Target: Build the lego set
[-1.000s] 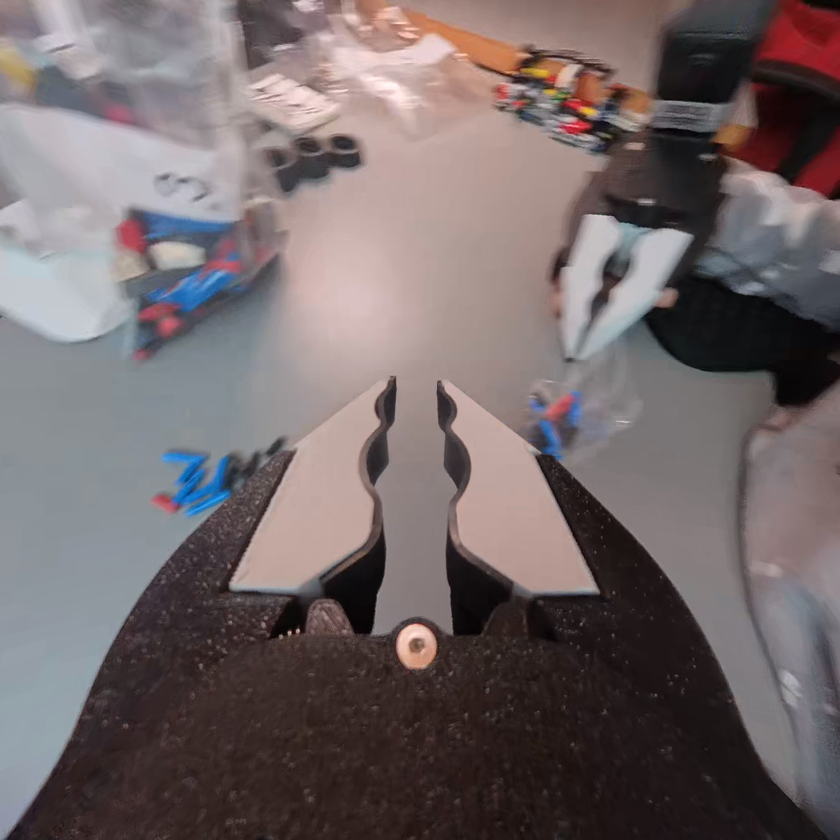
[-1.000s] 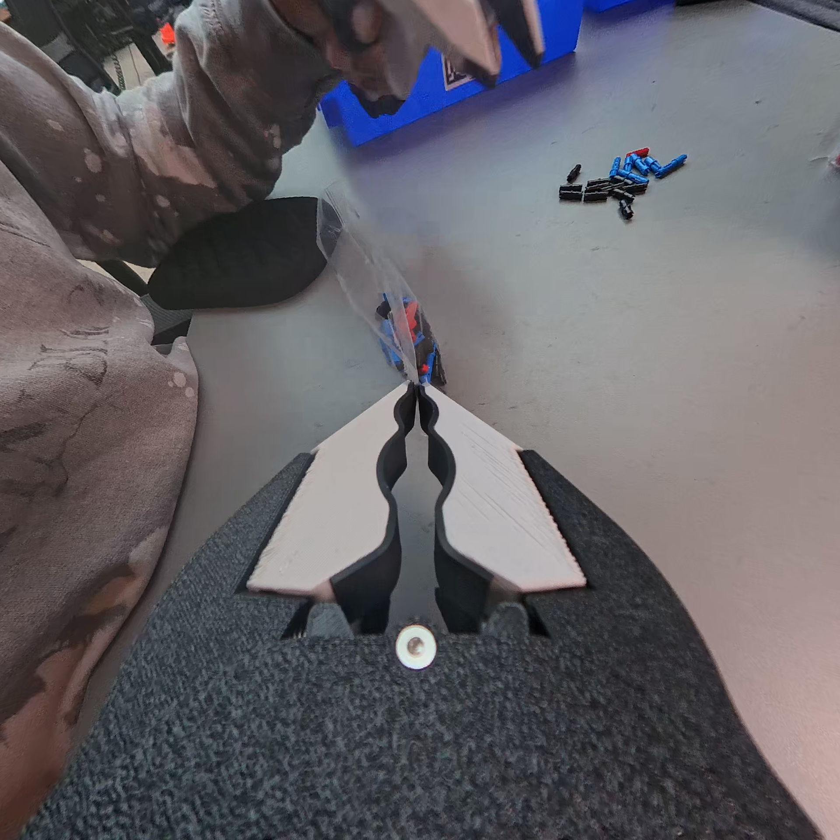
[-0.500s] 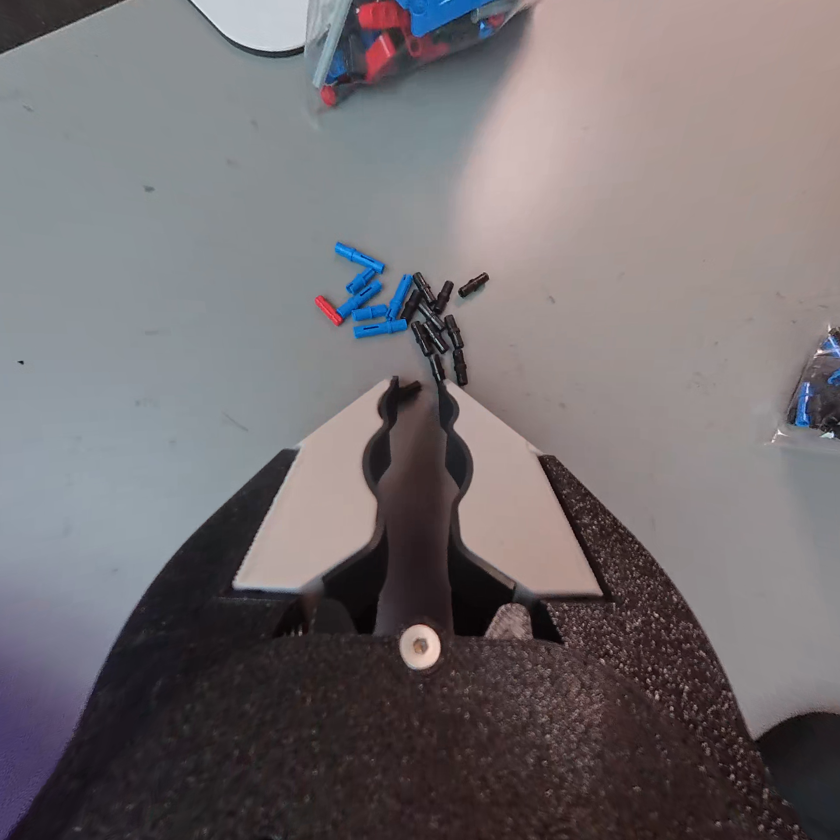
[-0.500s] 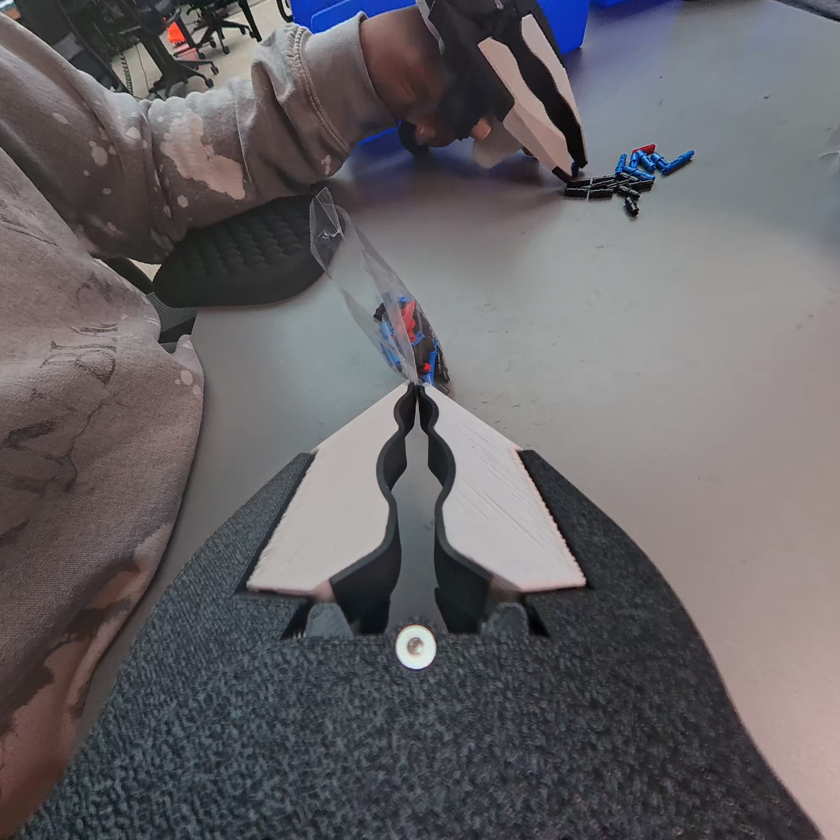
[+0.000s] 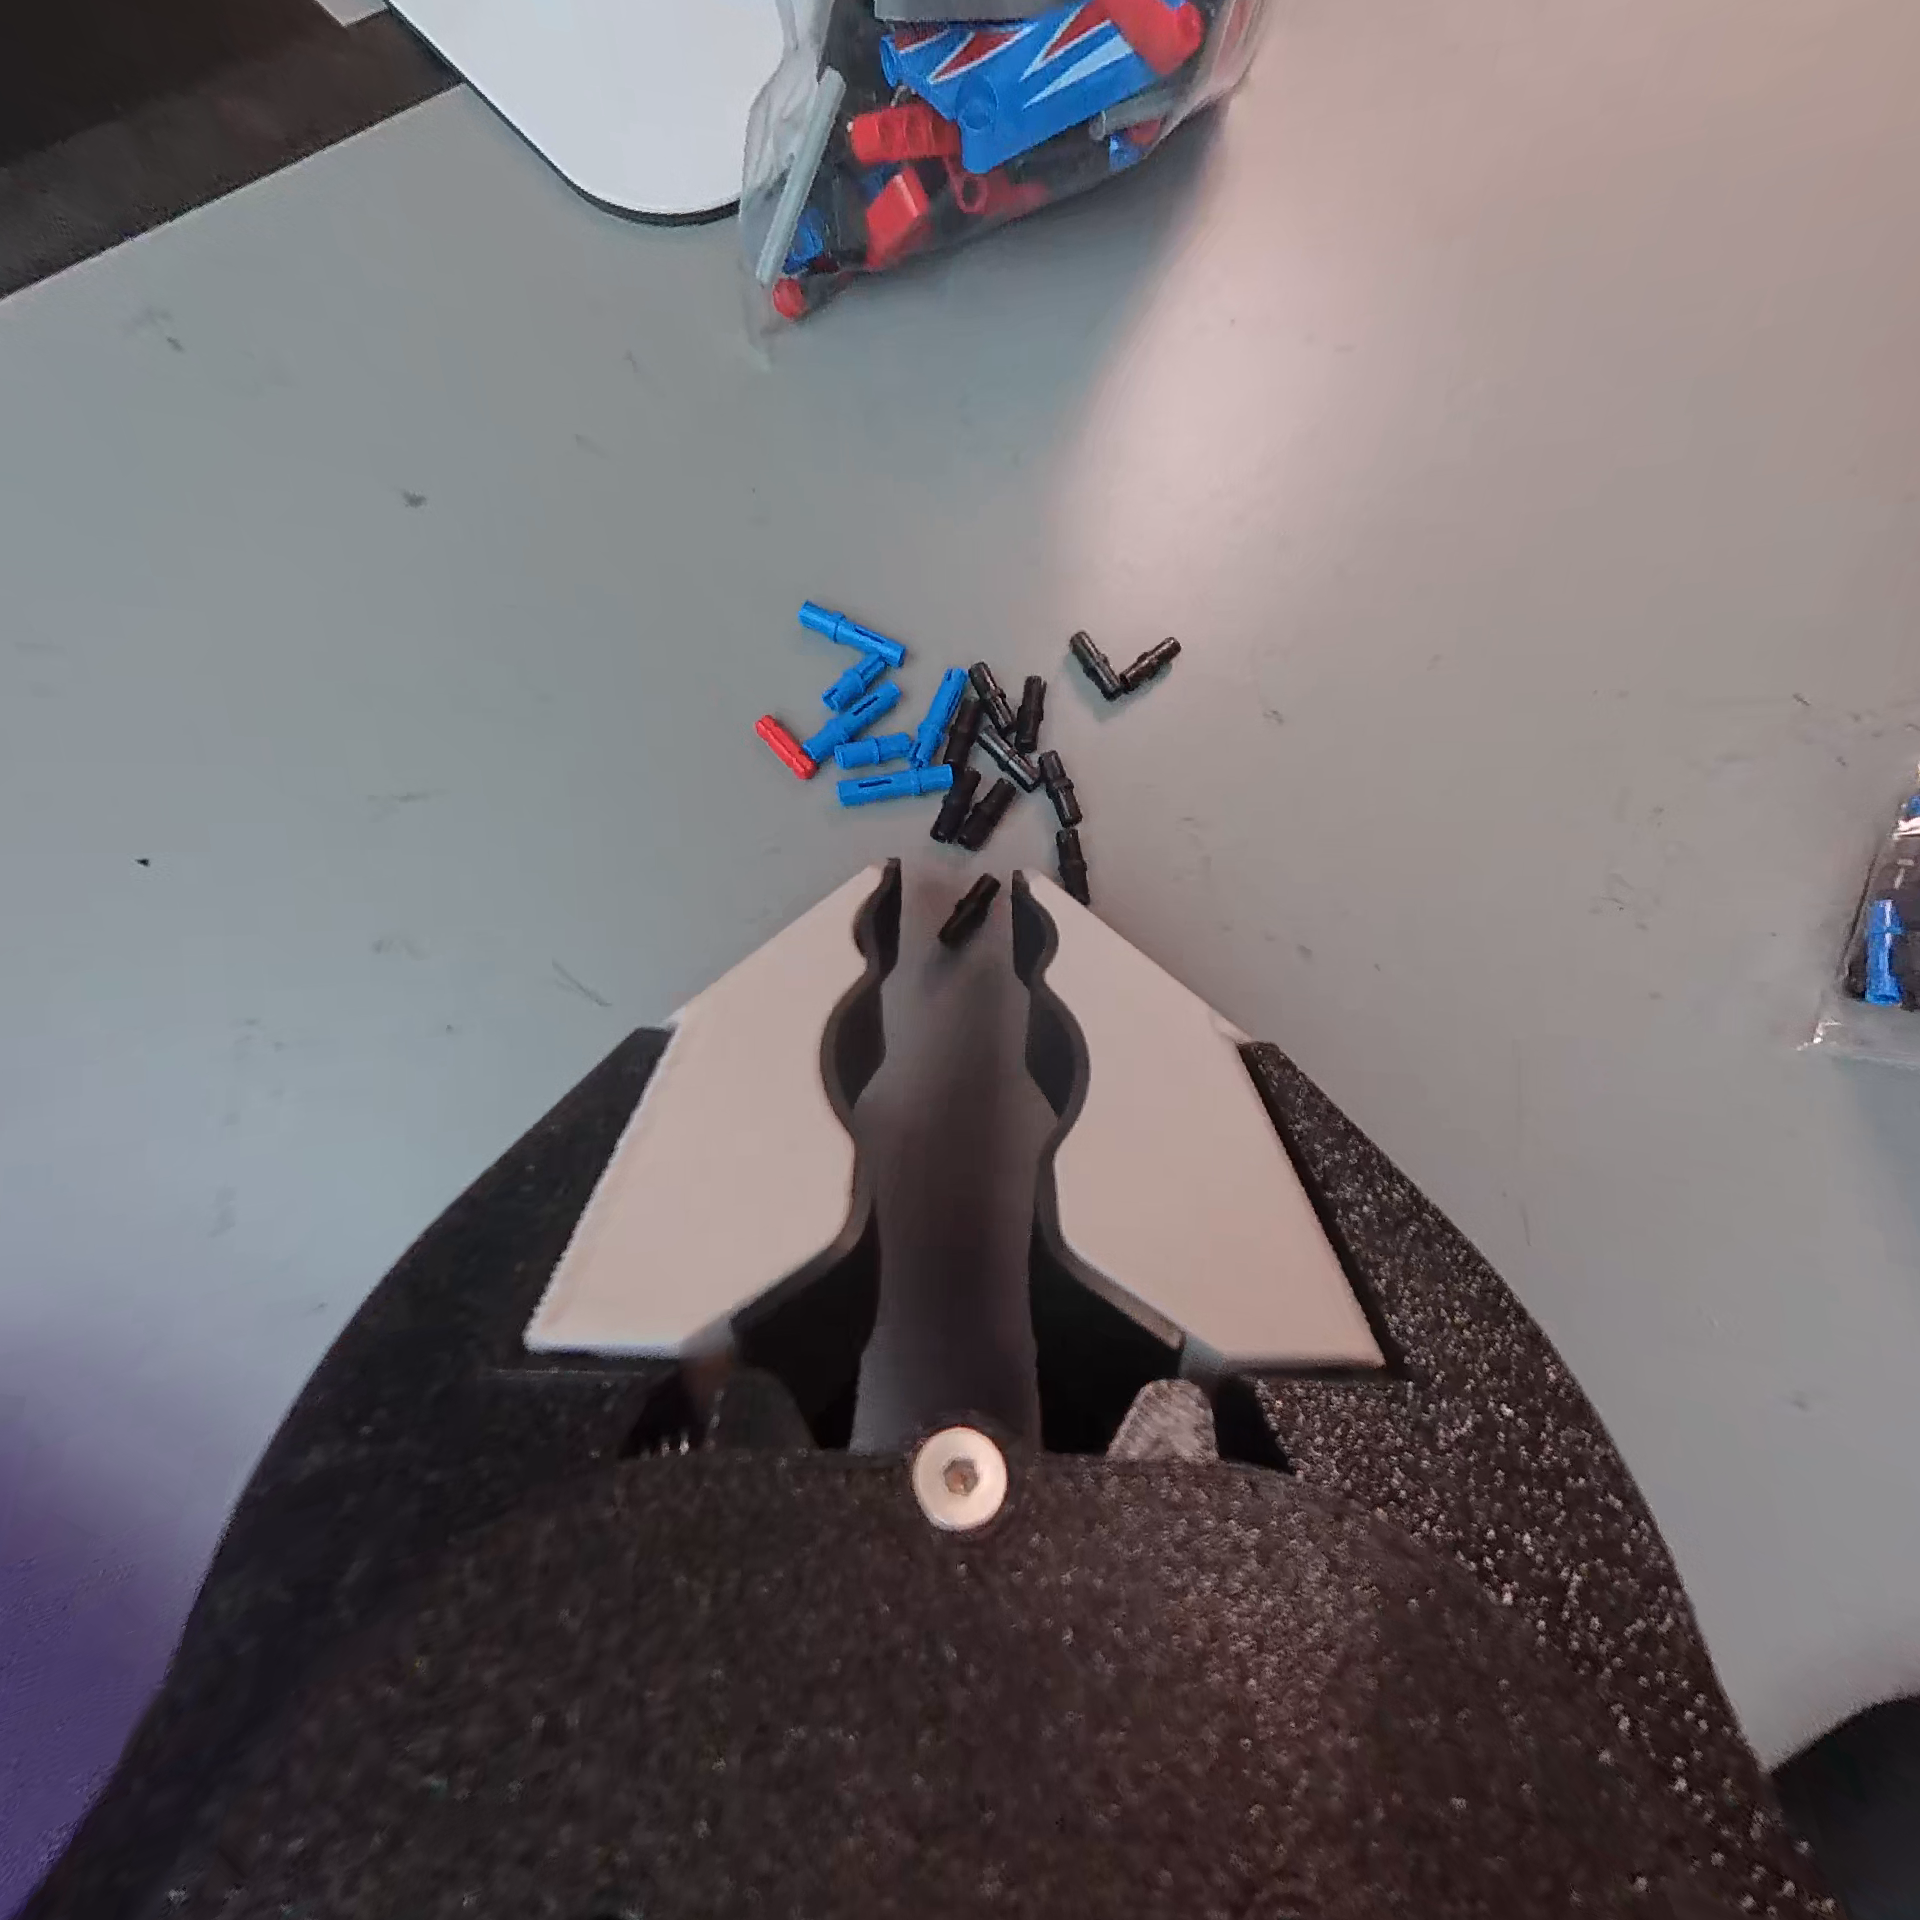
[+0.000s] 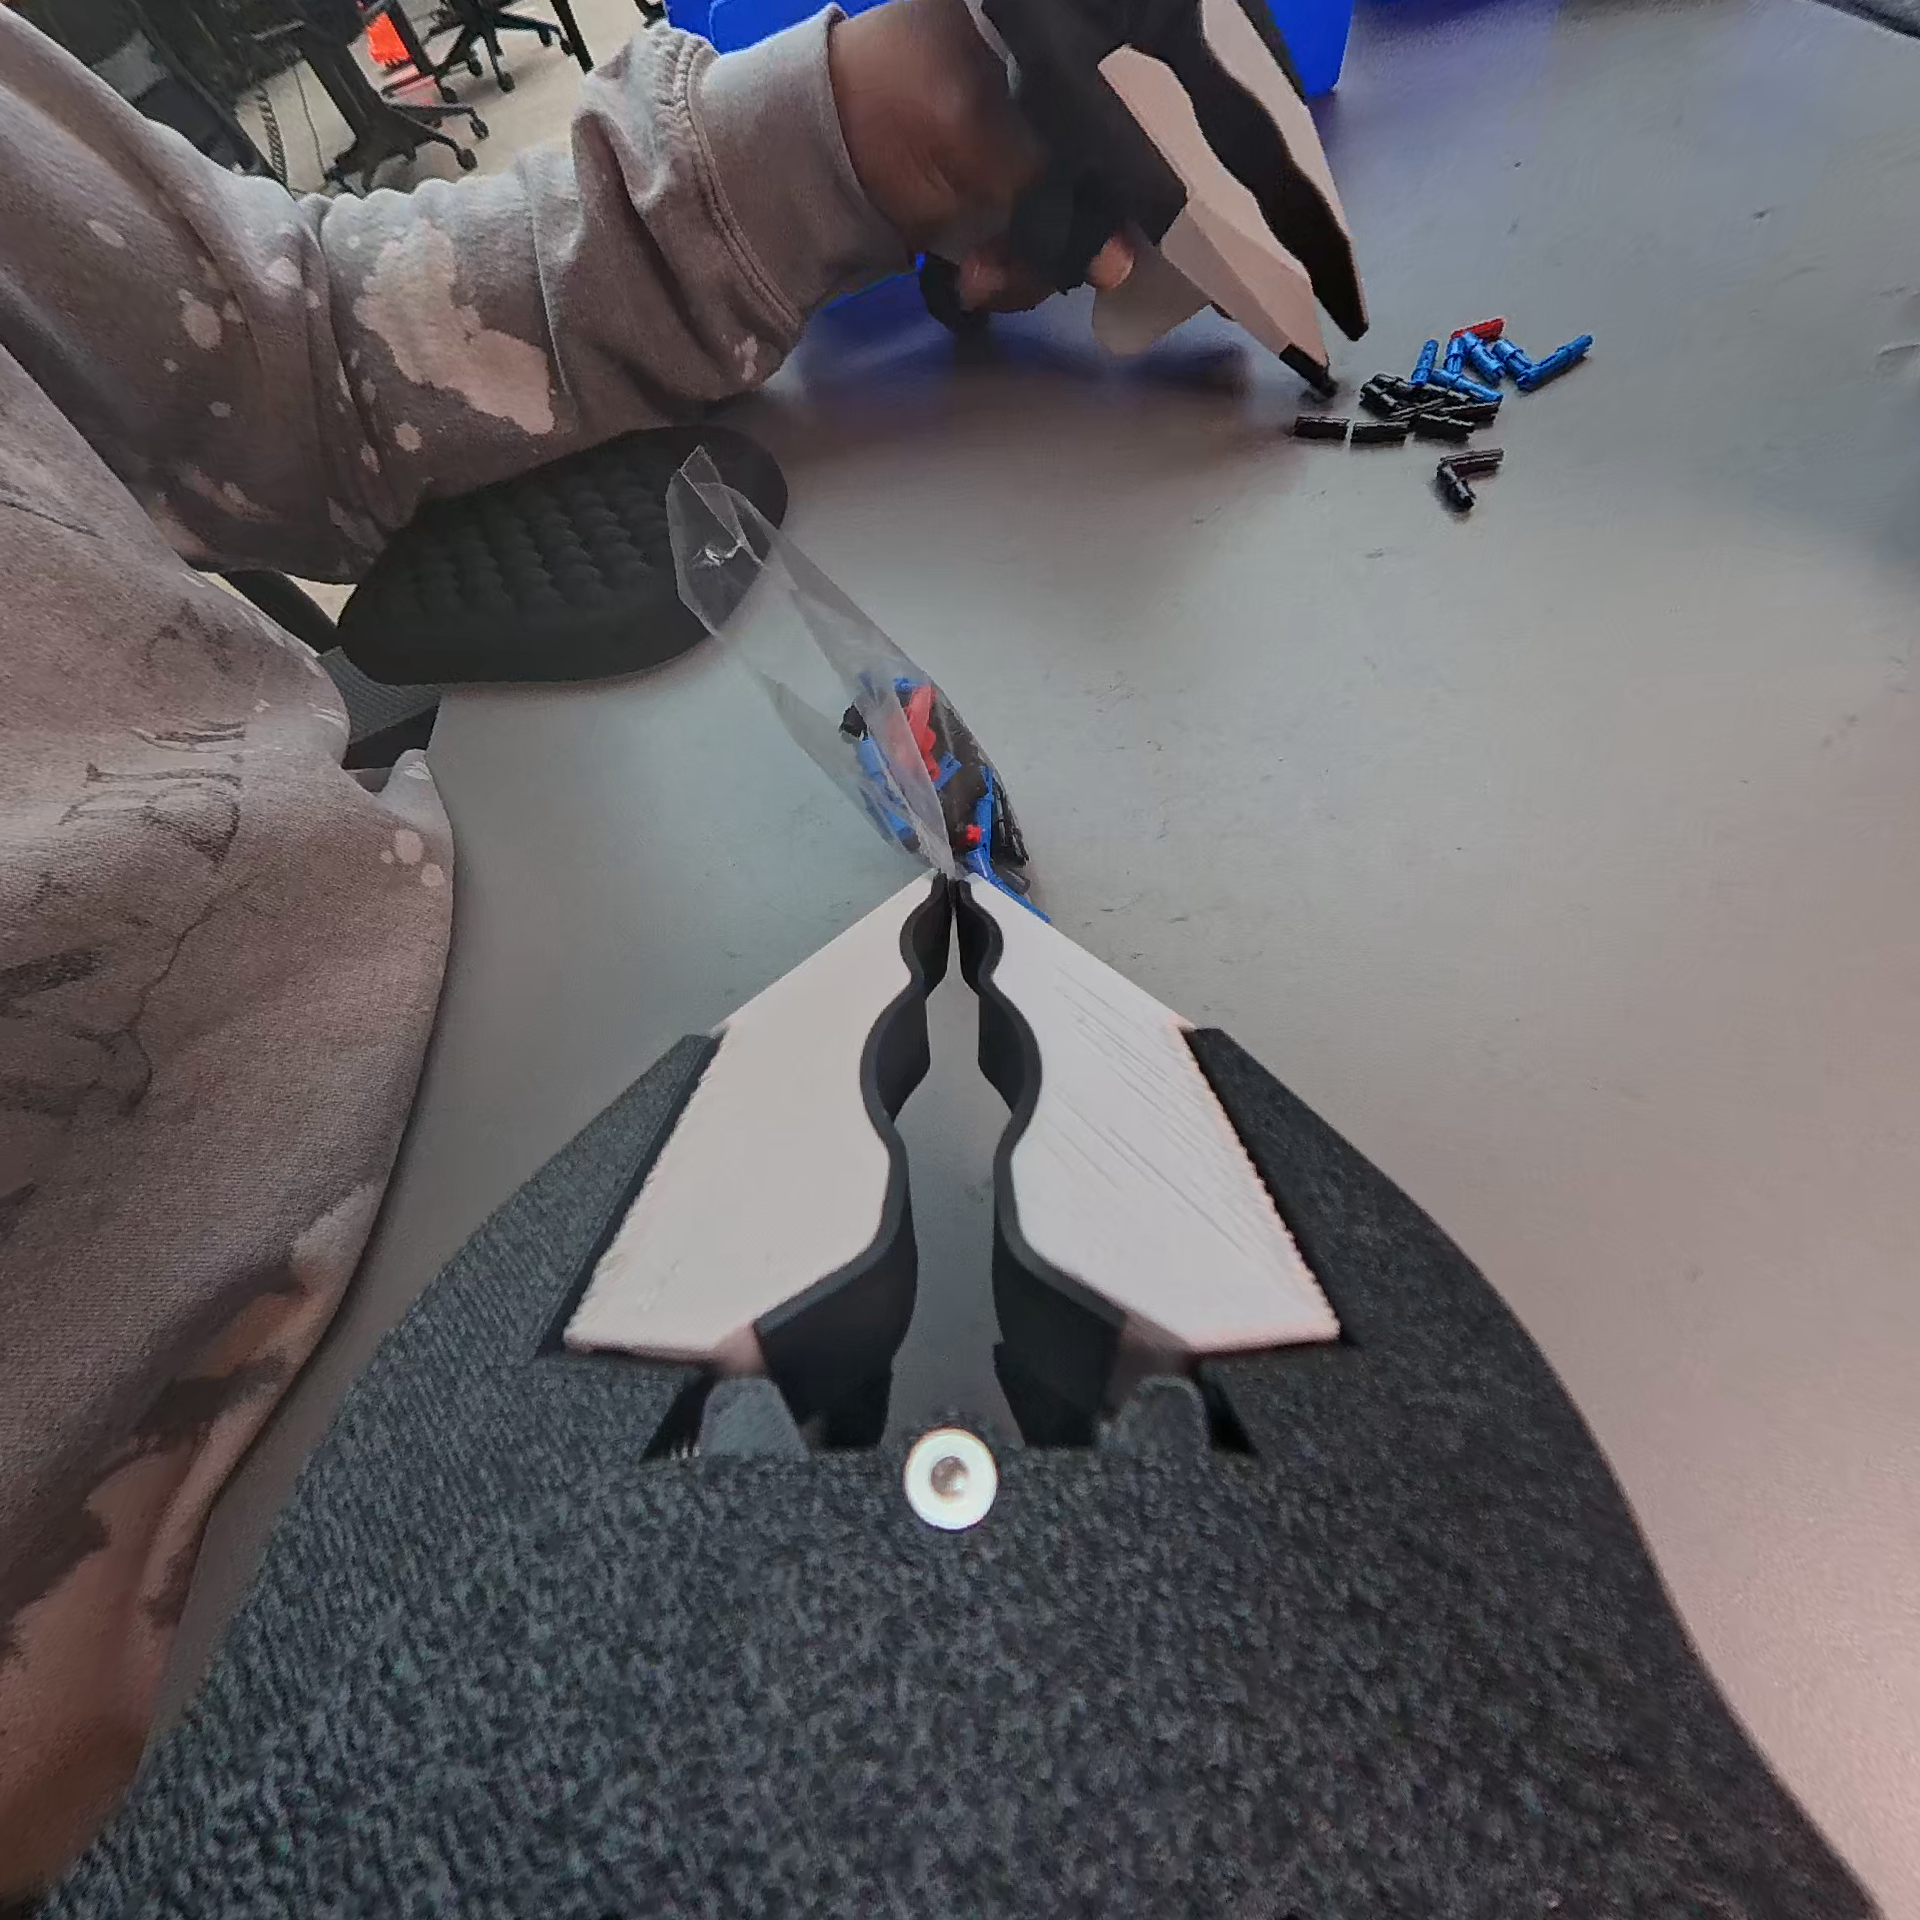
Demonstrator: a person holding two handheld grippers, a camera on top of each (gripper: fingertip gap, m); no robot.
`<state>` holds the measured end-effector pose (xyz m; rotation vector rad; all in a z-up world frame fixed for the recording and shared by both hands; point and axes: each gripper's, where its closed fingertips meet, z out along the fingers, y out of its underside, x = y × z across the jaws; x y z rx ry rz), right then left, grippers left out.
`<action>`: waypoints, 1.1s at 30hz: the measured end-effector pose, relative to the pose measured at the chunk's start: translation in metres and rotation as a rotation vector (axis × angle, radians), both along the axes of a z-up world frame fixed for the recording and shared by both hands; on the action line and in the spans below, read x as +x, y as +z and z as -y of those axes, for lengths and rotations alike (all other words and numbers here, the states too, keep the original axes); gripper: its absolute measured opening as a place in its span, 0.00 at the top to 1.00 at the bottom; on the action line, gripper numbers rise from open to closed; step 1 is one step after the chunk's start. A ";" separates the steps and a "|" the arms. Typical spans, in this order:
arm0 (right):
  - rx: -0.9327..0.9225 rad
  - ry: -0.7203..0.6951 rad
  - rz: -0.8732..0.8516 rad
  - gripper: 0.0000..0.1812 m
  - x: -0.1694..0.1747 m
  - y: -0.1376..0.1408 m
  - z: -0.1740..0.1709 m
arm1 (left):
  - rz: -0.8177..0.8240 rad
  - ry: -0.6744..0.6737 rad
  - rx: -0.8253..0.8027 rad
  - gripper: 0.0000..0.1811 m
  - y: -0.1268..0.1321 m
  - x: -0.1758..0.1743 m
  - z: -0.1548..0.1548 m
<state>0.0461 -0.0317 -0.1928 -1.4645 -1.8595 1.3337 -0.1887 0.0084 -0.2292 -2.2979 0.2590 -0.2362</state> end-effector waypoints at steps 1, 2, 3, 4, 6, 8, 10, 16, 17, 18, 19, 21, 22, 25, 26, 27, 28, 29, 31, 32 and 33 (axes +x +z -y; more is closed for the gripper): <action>0.000 0.001 0.001 1.00 0.000 0.000 0.000 | -0.014 0.004 0.011 0.88 0.000 -0.001 -0.002; 0.000 0.001 0.002 1.00 0.000 0.000 0.000 | -0.029 0.002 0.019 0.88 0.000 -0.001 -0.005; -0.001 0.002 0.003 1.00 0.000 -0.001 0.000 | -0.044 -0.002 0.016 0.88 -0.001 0.000 -0.007; -0.001 0.003 0.005 1.00 0.000 -0.001 0.000 | -0.051 -0.008 0.006 0.88 -0.003 0.000 -0.009; 0.000 0.002 0.005 1.00 0.000 -0.001 0.001 | -0.052 -0.033 -0.017 0.89 -0.008 0.003 -0.012; 0.000 0.001 0.004 1.00 0.000 -0.001 0.000 | -0.053 -0.047 -0.024 0.91 -0.009 0.004 -0.014; -0.003 0.000 0.007 1.00 -0.001 -0.001 0.000 | -0.048 -0.055 -0.030 0.93 -0.010 0.005 -0.015; -0.006 -0.003 0.009 1.00 -0.001 -0.002 0.000 | -0.078 -0.078 -0.024 0.95 -0.010 0.006 -0.015; -0.005 -0.004 0.010 1.00 -0.001 -0.002 -0.001 | -0.078 -0.083 -0.025 0.95 -0.010 0.007 -0.014; -0.004 -0.004 0.010 1.00 -0.001 -0.002 0.000 | -0.080 -0.084 -0.023 0.95 -0.010 0.007 -0.013; -0.004 -0.004 0.010 1.00 -0.001 -0.002 0.000 | -0.082 -0.082 -0.022 0.95 -0.009 0.006 -0.012; -0.006 -0.005 0.010 1.00 -0.001 -0.002 -0.001 | -0.079 -0.084 -0.016 0.95 -0.008 0.006 -0.010; -0.006 -0.006 0.010 1.00 -0.001 -0.002 -0.001 | -0.075 -0.081 -0.010 0.95 -0.006 0.006 -0.010; -0.005 -0.007 0.008 1.00 -0.001 -0.001 -0.001 | -0.049 -0.079 0.013 0.95 0.002 0.006 -0.007; -0.005 -0.008 0.007 1.00 -0.001 -0.001 -0.001 | -0.030 -0.085 0.027 0.95 0.007 0.009 -0.006; -0.006 -0.012 0.005 1.00 -0.001 -0.001 -0.002 | -0.005 -0.097 0.046 0.95 0.014 0.013 -0.005; -0.007 -0.021 0.001 1.00 -0.002 0.000 -0.003 | 0.023 -0.115 0.072 0.95 0.023 0.020 -0.004; -0.011 -0.034 -0.002 1.00 -0.003 0.001 -0.005 | 0.059 -0.145 0.101 0.95 0.034 0.031 -0.002; -0.032 -0.062 0.005 1.00 -0.004 0.001 -0.010 | 0.133 -0.221 0.167 0.95 0.061 0.058 0.003; -0.051 -0.075 0.010 1.00 -0.005 0.001 -0.012 | 0.163 -0.270 0.191 0.95 0.073 0.074 0.007; -0.073 -0.085 0.014 1.00 -0.005 0.002 -0.012 | 0.185 -0.323 0.214 0.95 0.085 0.091 0.012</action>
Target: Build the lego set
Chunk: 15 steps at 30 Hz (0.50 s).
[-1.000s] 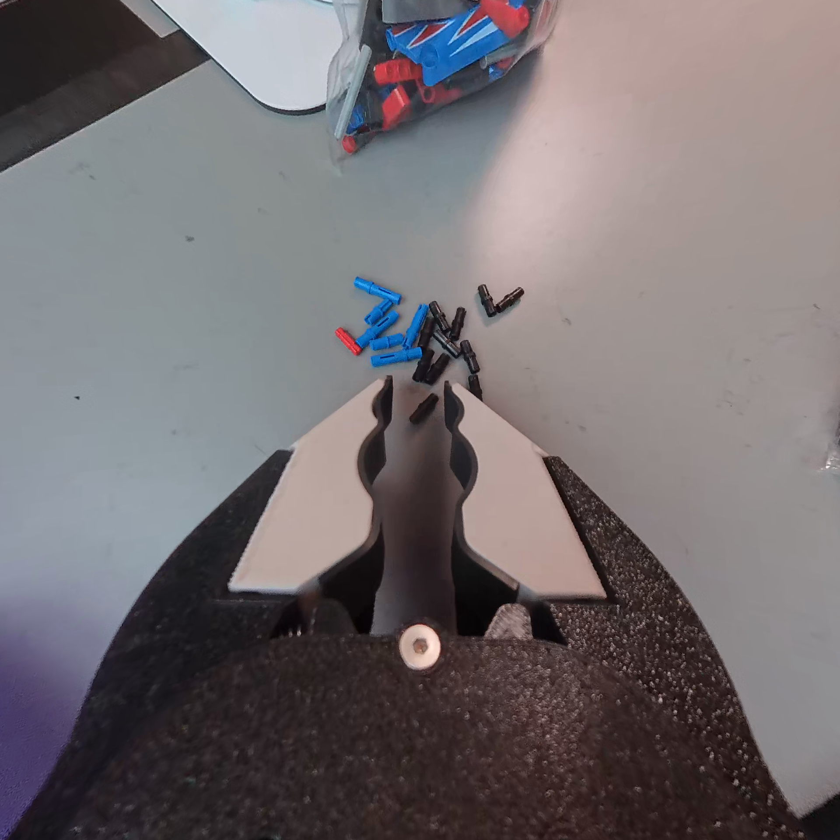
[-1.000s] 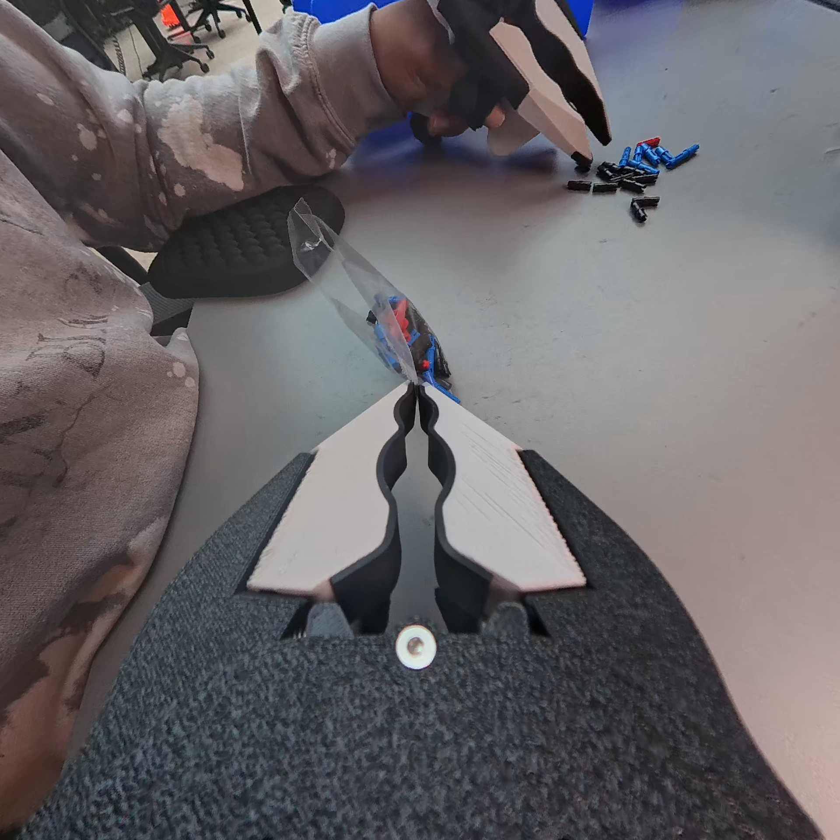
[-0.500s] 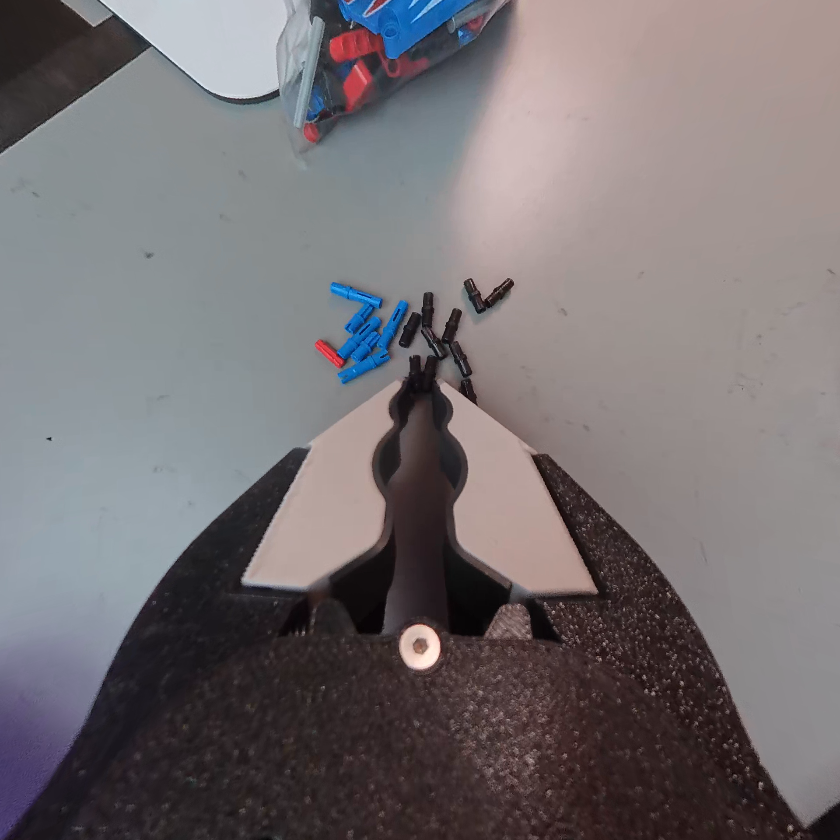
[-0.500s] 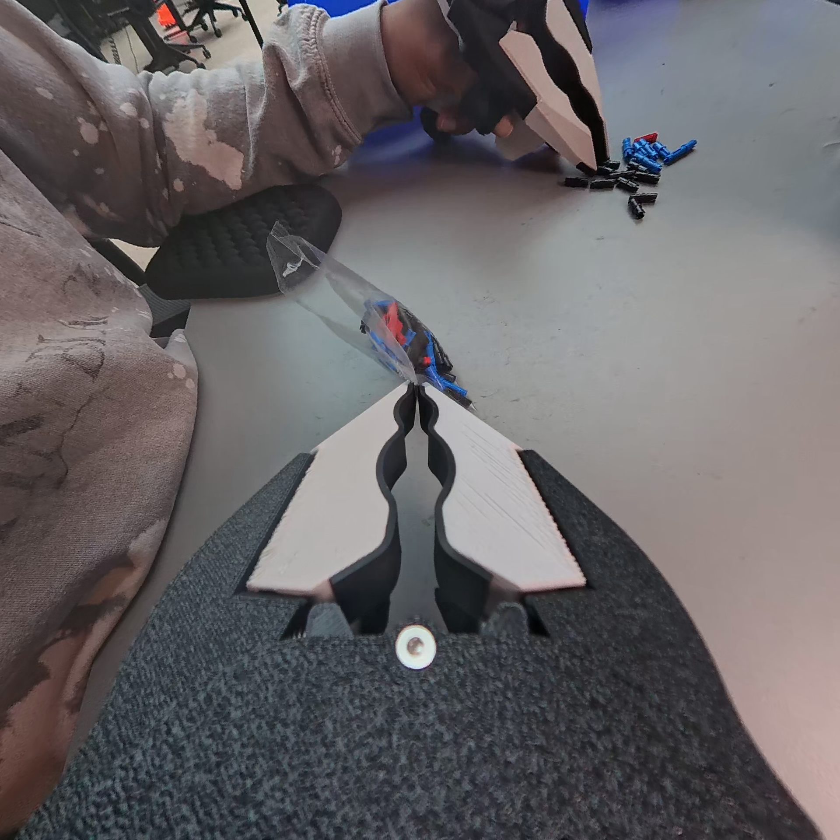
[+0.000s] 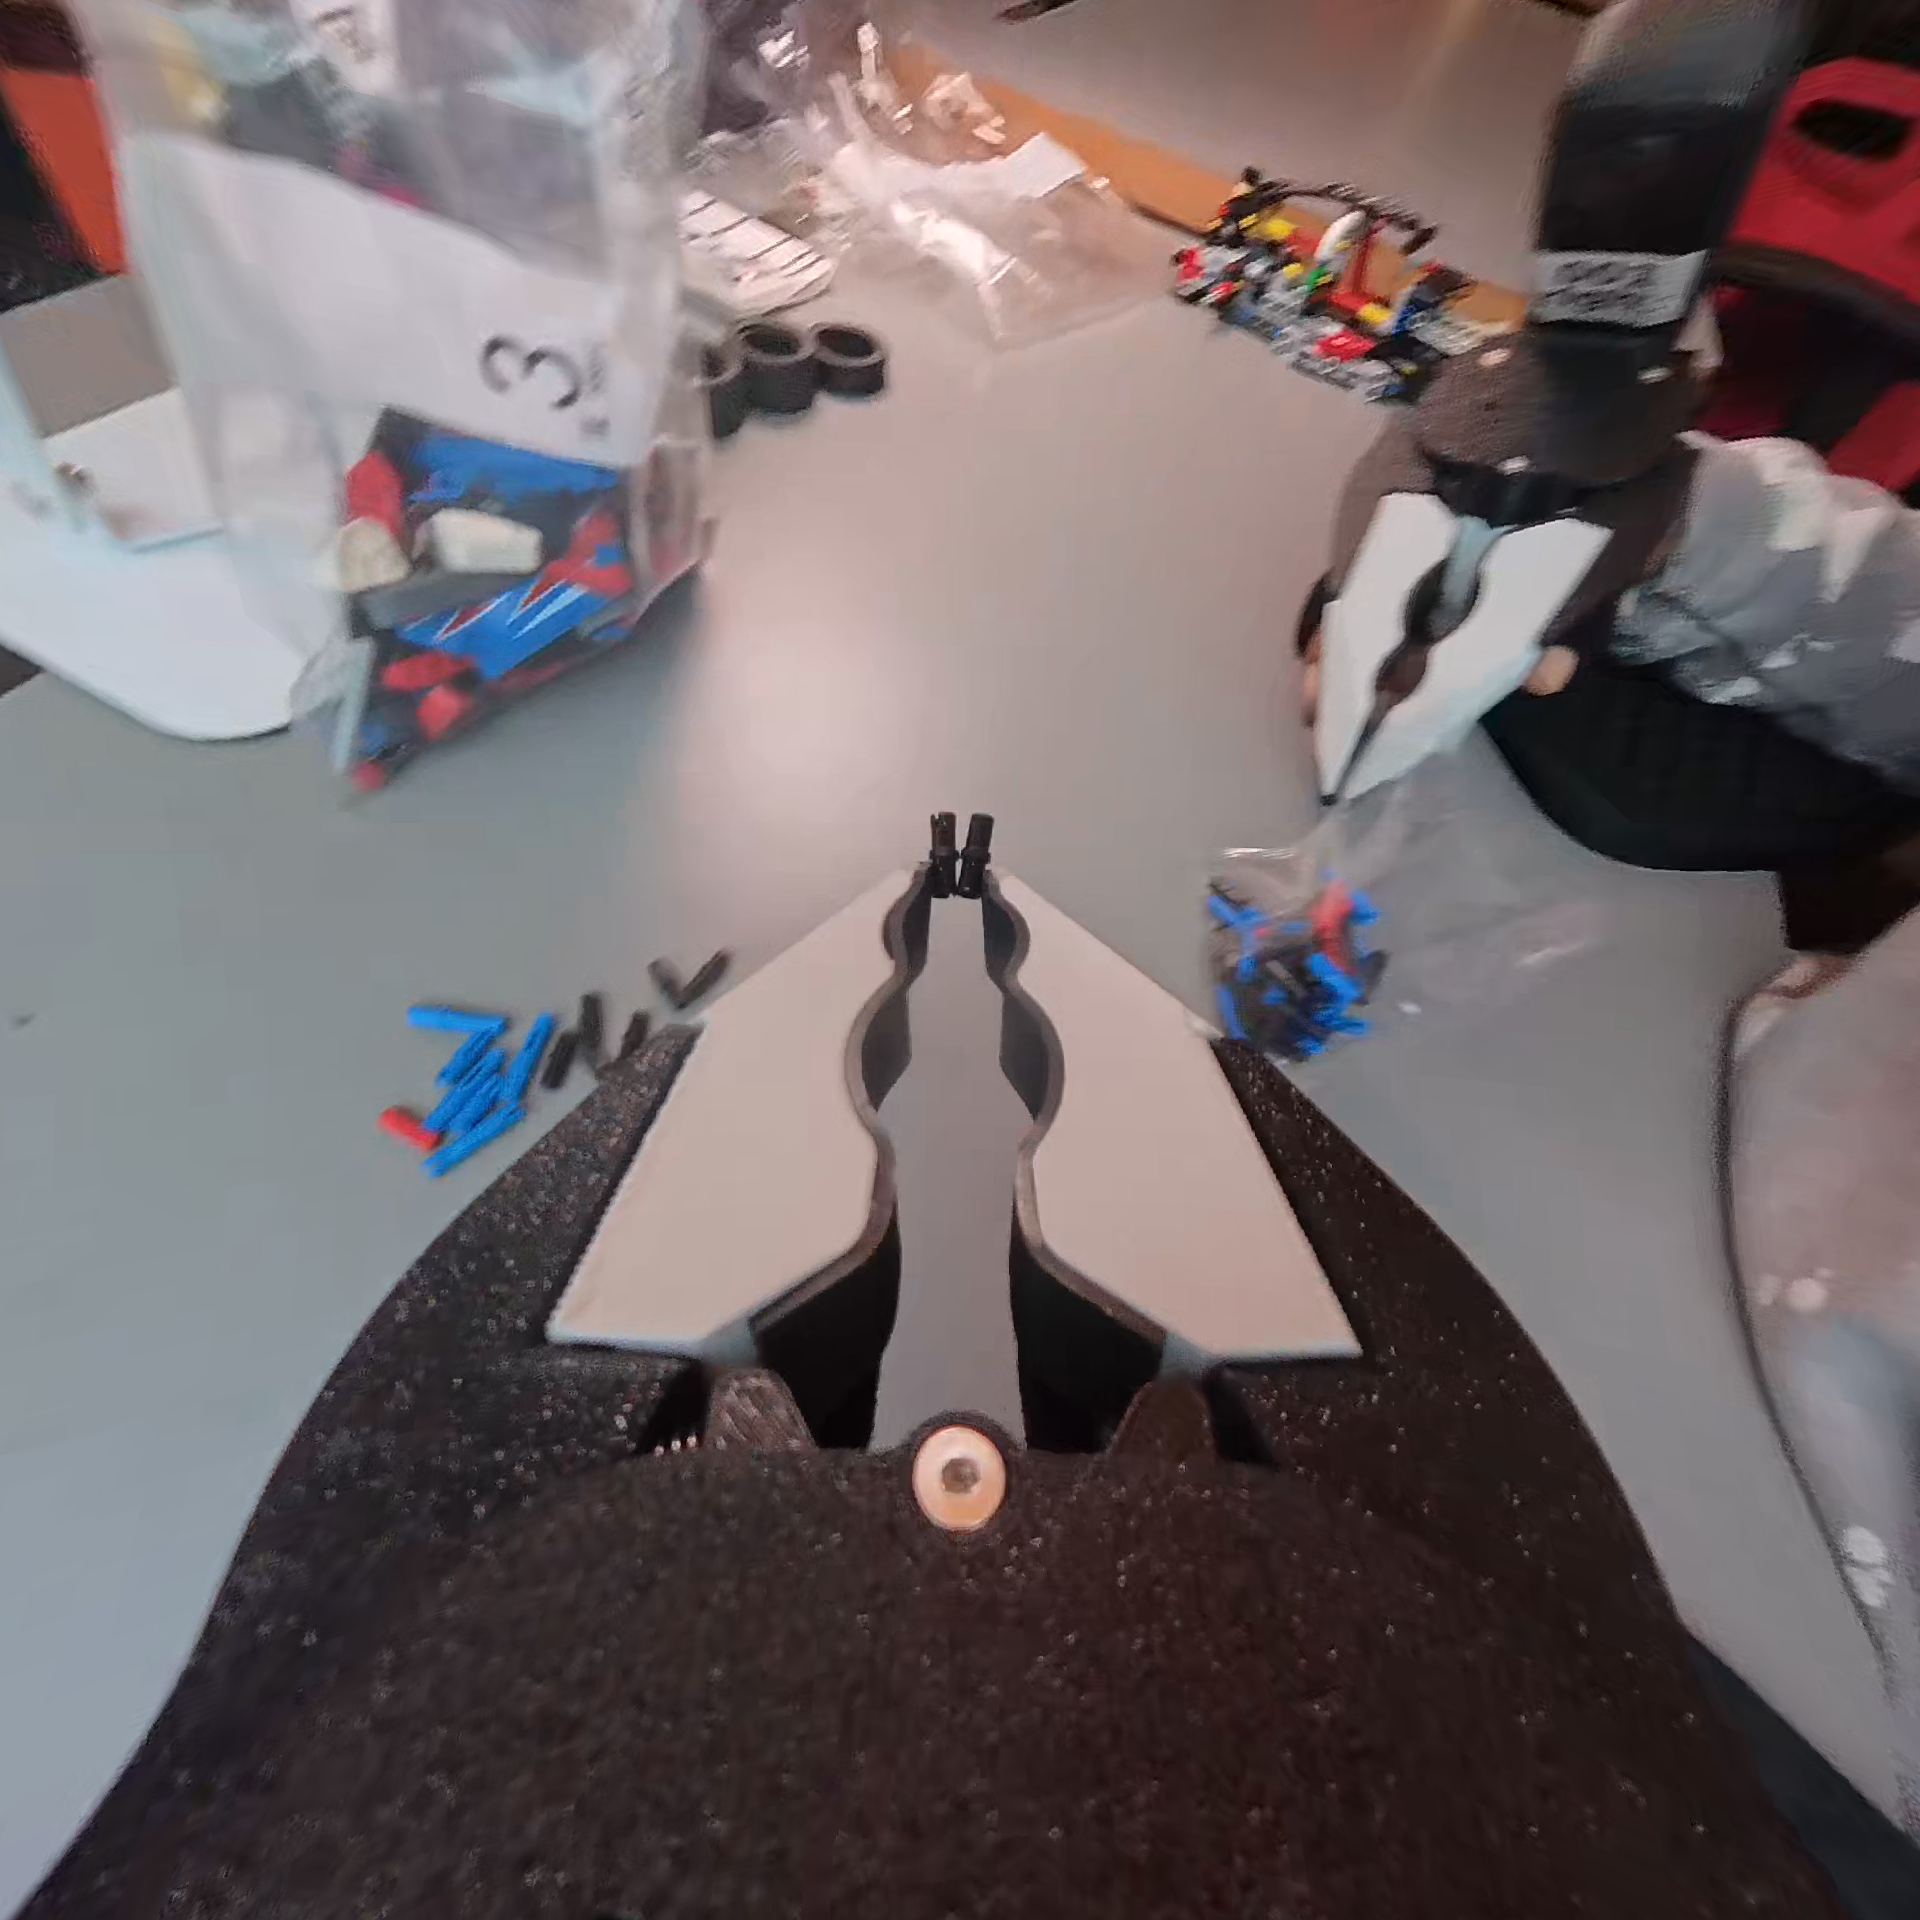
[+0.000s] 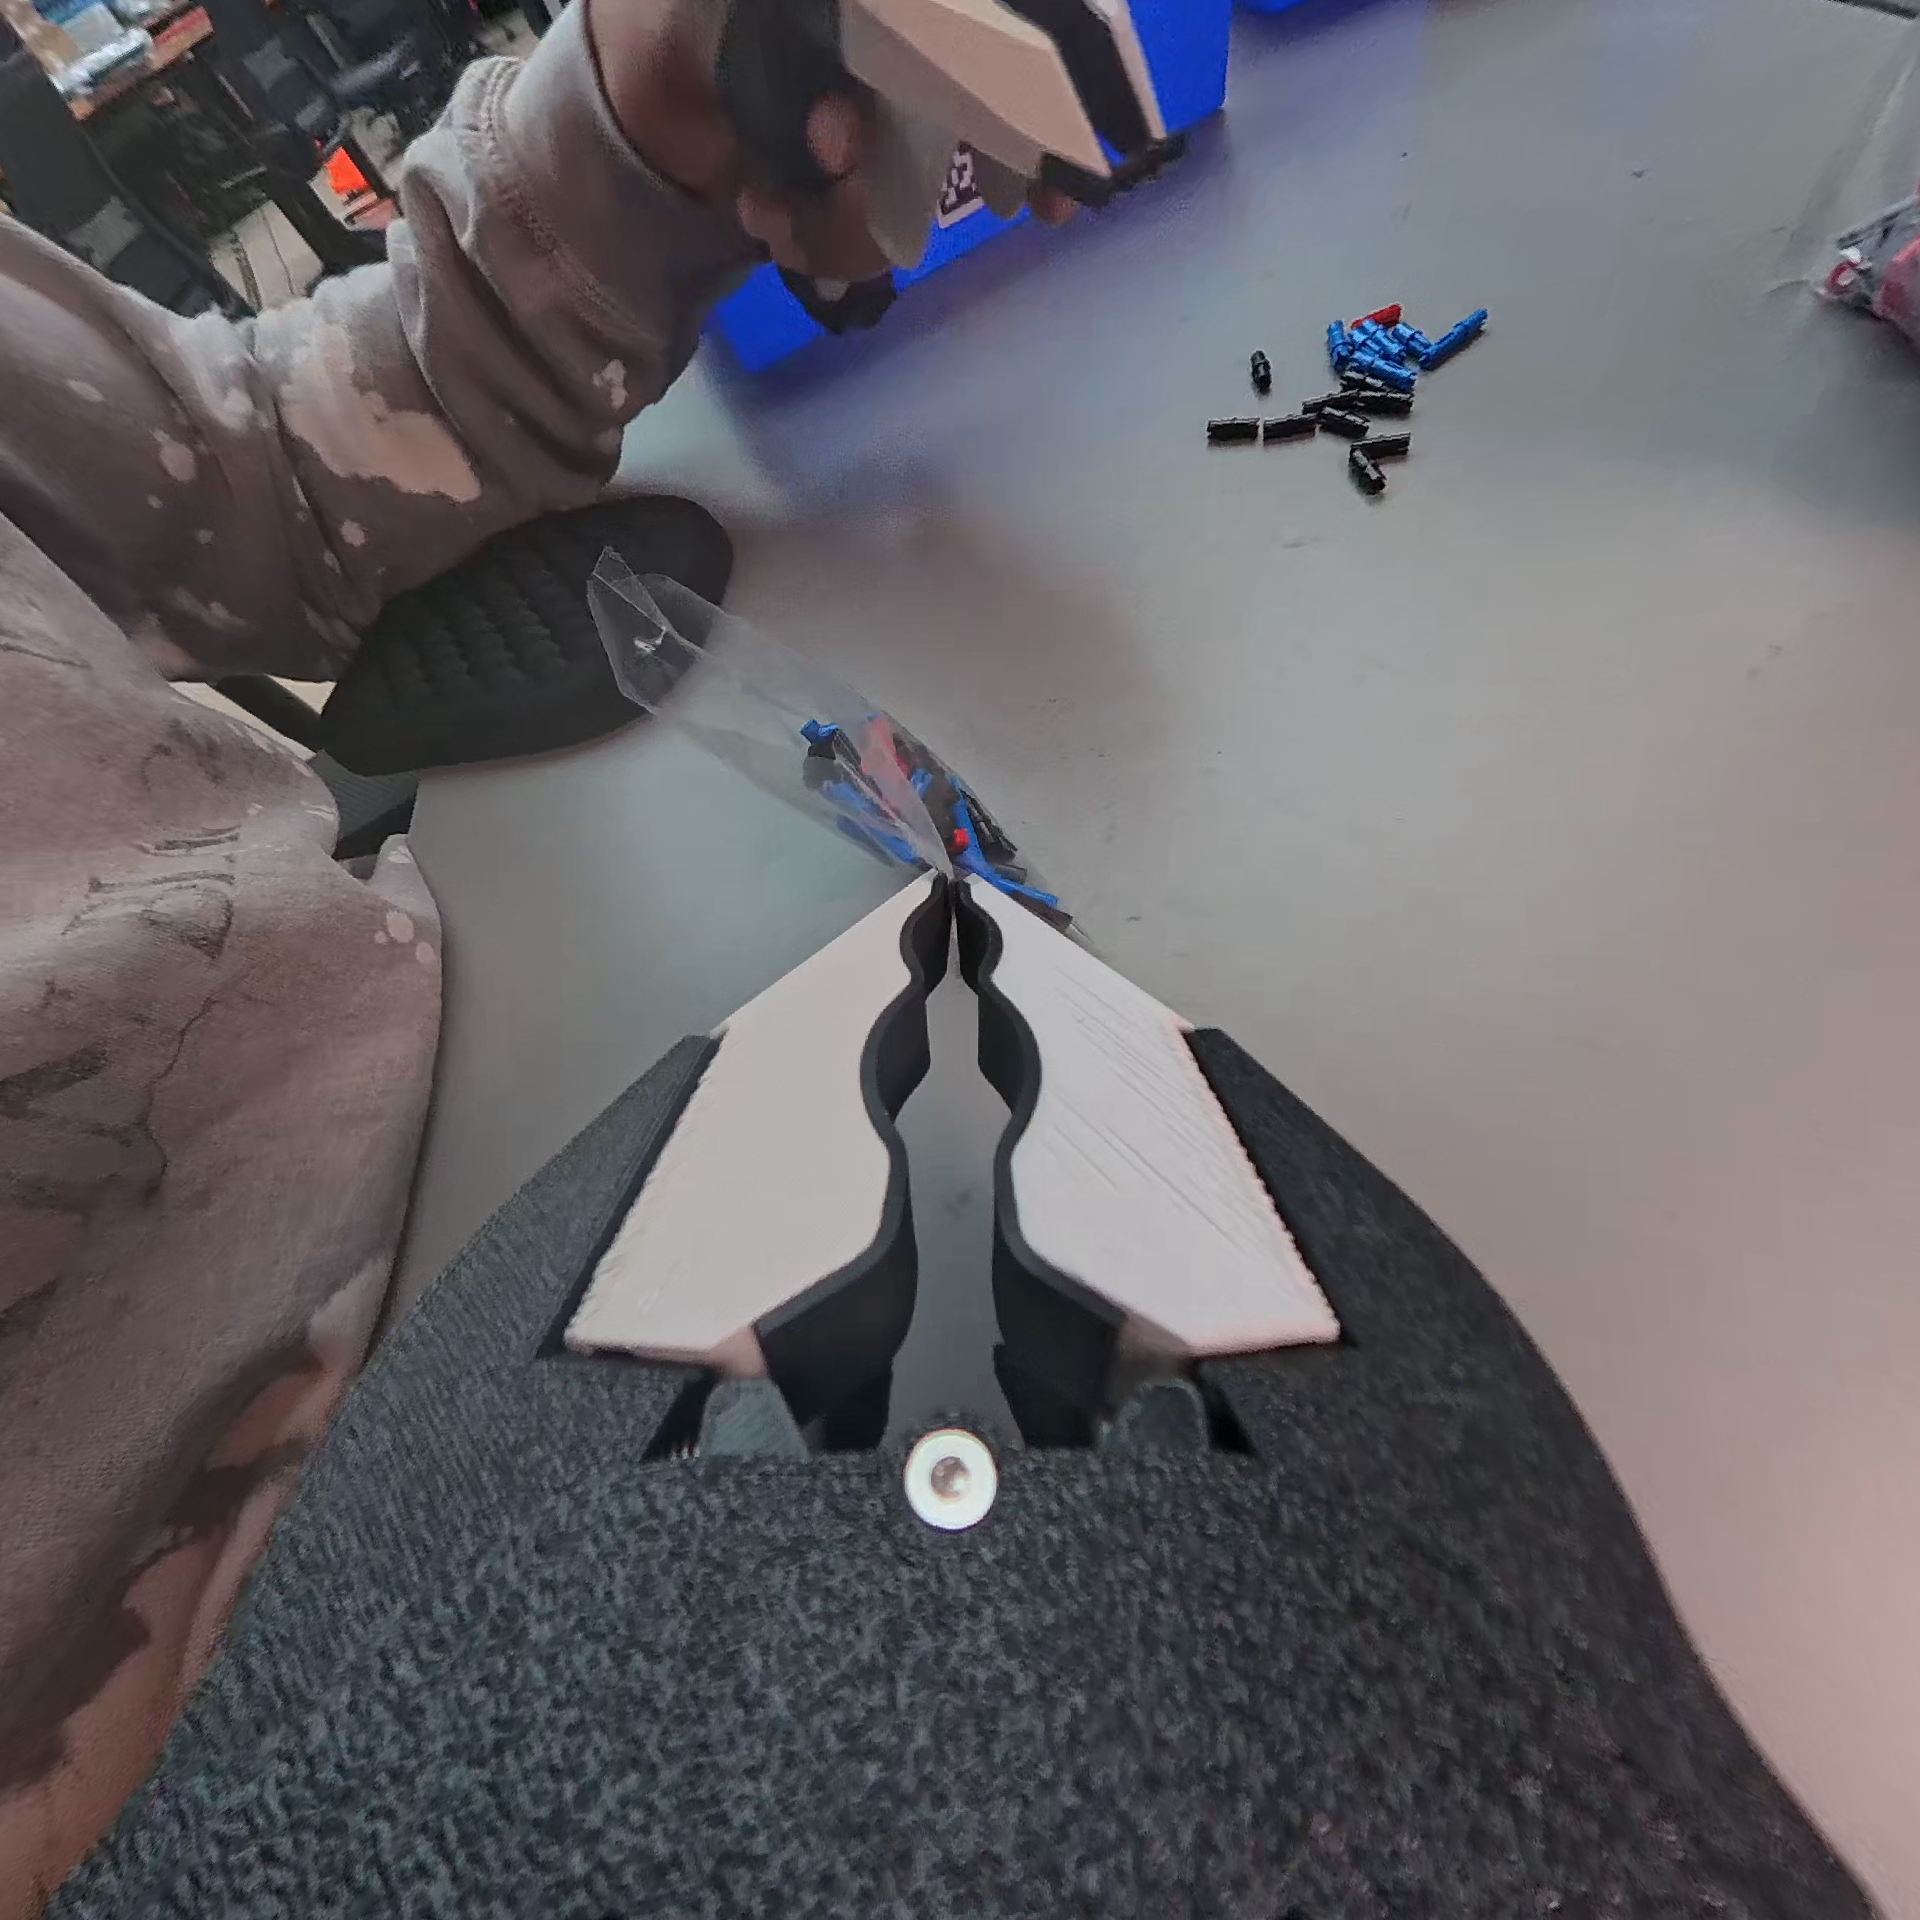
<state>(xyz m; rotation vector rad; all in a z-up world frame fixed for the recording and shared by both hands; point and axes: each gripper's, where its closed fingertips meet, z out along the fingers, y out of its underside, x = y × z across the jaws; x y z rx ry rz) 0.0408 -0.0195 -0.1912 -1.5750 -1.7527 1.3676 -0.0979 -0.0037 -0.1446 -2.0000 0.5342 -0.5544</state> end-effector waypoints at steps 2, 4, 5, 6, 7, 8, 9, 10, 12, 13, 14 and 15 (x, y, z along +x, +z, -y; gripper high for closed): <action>-0.031 -0.010 -0.001 1.00 -0.001 0.002 0.000 | 0.027 -0.104 0.030 0.95 0.017 0.034 0.011; -0.053 -0.025 0.004 1.00 -0.002 0.002 -0.001 | 0.037 -0.207 0.050 0.95 0.029 0.065 0.024; -0.074 -0.031 0.007 1.00 -0.002 0.002 -0.002 | 0.023 -0.243 0.054 0.95 0.032 0.076 0.029; -0.094 -0.035 0.008 1.00 -0.002 0.003 -0.002 | -0.003 -0.273 0.048 0.95 0.031 0.085 0.033; -0.105 -0.037 0.006 1.00 -0.003 0.004 -0.002 | -0.039 -0.287 0.040 0.95 0.027 0.091 0.035; -0.107 -0.037 0.003 1.00 -0.003 0.004 -0.002 | -0.071 -0.300 0.029 0.95 0.022 0.096 0.037; -0.105 -0.038 0.003 1.00 -0.003 0.004 -0.002 | -0.092 -0.315 0.015 0.95 0.017 0.100 0.039; -0.104 -0.037 0.002 1.00 -0.003 0.004 -0.002 | -0.108 -0.322 0.000 0.95 0.012 0.102 0.040; -0.101 -0.035 0.002 1.00 -0.003 0.004 -0.001 | -0.140 -0.324 -0.032 0.93 0.001 0.103 0.040; -0.101 -0.034 0.001 1.00 -0.003 0.004 -0.001 | -0.142 -0.328 -0.037 0.93 -0.002 0.104 0.040; -0.103 -0.035 0.000 1.00 -0.003 0.004 -0.001 | -0.130 -0.337 -0.037 0.92 -0.002 0.105 0.041; -0.105 -0.035 -0.001 1.00 -0.003 0.005 -0.001 | -0.117 -0.343 -0.033 0.90 0.000 0.105 0.042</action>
